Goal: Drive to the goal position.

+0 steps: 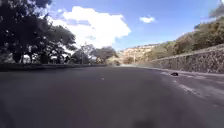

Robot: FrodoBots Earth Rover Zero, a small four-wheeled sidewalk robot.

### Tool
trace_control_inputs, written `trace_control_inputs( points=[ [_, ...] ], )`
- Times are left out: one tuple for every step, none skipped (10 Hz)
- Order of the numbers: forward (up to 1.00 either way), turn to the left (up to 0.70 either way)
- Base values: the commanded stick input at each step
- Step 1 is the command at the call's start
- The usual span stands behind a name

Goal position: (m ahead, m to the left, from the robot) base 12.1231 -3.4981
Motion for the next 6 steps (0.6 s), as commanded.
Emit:
trace_control_inputs(
  points=[
    [0.5,0.0],
    [0.5,0.0],
    [0.5,0.0],
    [0.5,0.0],
    [0.5,0.0],
    [0.5,0.0]
  ],
)
